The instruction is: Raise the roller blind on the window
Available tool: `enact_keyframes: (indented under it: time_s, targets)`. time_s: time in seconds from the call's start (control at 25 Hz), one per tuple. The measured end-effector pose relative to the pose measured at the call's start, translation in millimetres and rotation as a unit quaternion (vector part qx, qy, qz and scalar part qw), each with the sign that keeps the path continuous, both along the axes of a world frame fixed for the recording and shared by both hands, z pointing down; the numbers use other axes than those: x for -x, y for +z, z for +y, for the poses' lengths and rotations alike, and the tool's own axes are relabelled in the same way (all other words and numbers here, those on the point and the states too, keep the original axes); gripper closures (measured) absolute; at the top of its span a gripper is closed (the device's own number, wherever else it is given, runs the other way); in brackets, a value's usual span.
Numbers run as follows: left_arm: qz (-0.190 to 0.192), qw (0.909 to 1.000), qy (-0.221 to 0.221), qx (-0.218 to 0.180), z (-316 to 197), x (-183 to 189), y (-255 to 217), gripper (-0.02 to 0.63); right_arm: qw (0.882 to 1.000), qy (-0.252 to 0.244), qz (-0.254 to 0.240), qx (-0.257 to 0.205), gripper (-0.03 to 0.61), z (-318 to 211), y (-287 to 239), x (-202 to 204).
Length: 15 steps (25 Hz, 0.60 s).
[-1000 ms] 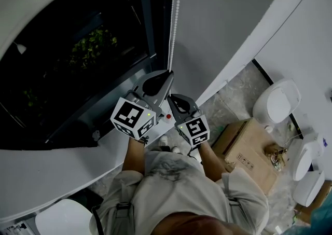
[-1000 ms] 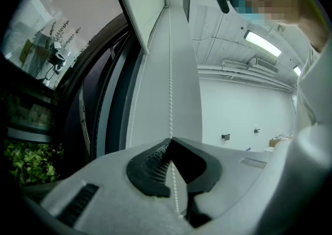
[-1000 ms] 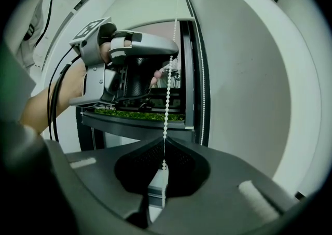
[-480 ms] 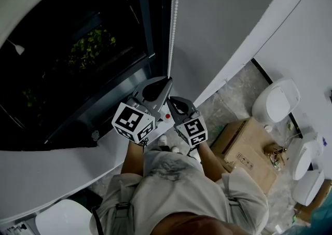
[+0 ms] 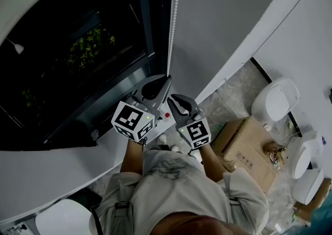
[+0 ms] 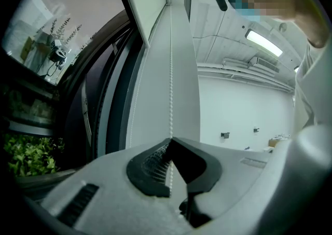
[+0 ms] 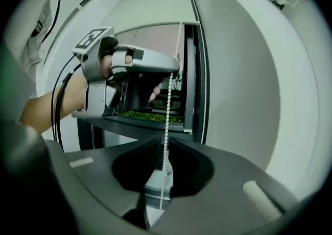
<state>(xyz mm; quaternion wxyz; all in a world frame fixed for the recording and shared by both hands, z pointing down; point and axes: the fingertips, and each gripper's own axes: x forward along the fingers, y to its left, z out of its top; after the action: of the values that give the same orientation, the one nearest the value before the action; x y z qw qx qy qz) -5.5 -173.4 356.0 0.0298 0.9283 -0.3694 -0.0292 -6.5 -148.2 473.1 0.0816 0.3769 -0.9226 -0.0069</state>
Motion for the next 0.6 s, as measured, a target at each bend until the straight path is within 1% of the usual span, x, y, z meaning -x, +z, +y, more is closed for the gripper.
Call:
enact_keyframes:
  time_s: [0.2,0.44,0.6]
  targets:
    - [-0.001,1.0,0.002,0.0,0,0,0,0.603,0.998,0.015,-0.043,-0.034,0.52,-3,-59,-18]
    - [0.0,1.0,0.004,0.001,-2,-1,0,0.603,0.994,0.005,-0.066,-0.087,0.517,-9,-125,-20]
    - [-0.002,1.0,0.003,0.0,-3,-2,0,0.603,0.99,0.001,-0.083,-0.113,0.512,-13,-165,-22]
